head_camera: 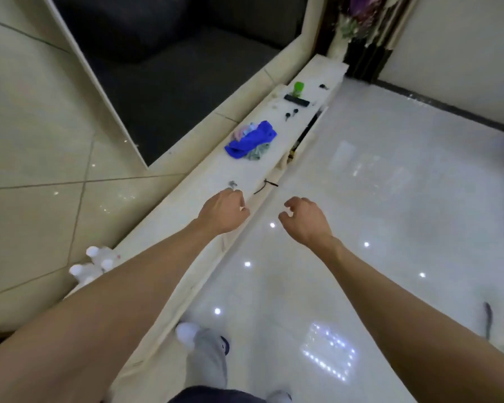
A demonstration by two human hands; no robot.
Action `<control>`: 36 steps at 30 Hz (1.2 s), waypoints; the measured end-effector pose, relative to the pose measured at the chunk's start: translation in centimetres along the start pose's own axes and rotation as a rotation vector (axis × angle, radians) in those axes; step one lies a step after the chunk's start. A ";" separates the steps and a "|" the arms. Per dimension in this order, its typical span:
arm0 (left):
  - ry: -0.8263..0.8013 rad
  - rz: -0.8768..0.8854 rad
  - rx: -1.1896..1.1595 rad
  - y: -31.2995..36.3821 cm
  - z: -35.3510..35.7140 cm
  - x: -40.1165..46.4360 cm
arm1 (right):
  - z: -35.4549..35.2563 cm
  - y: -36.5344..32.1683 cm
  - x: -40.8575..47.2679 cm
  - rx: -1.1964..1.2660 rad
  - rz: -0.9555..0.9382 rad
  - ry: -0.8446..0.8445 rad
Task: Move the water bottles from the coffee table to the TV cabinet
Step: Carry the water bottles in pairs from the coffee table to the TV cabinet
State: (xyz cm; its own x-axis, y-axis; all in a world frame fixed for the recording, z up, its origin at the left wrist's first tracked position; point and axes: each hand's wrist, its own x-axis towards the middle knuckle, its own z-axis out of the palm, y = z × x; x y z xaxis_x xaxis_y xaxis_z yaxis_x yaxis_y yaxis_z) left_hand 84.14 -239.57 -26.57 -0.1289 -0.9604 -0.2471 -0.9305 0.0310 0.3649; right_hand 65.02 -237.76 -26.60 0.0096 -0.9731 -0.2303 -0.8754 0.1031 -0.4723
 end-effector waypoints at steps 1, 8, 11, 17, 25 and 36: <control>-0.007 0.033 -0.009 3.1 0.7 -0.2 | -1.5 2.6 -1.6 0.012 0.029 0.026; -0.052 0.345 0.011 24.9 6.2 -1.6 | -10.8 20.3 -10.8 0.112 0.322 0.204; -0.080 0.480 0.036 33.0 8.5 -1.5 | -13.7 26.7 -13.6 0.156 0.443 0.280; -0.200 0.700 0.098 48.1 13.7 1.5 | -18.8 38.7 -17.3 0.235 0.652 0.395; -0.395 0.911 0.084 68.9 21.7 8.5 | -28.3 55.0 -16.2 0.262 0.943 0.520; -0.522 1.150 0.181 92.1 27.6 17.7 | -38.9 71.5 -11.3 0.378 1.196 0.664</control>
State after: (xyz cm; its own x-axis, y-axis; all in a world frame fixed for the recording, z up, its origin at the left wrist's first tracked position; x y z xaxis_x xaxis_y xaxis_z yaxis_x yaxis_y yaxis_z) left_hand -13.31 -246.03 -22.11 -0.9688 -0.1338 -0.2088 -0.2215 0.8457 0.4855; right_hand -16.45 -227.45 -24.63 -0.9513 -0.1648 -0.2604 -0.0129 0.8656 -0.5005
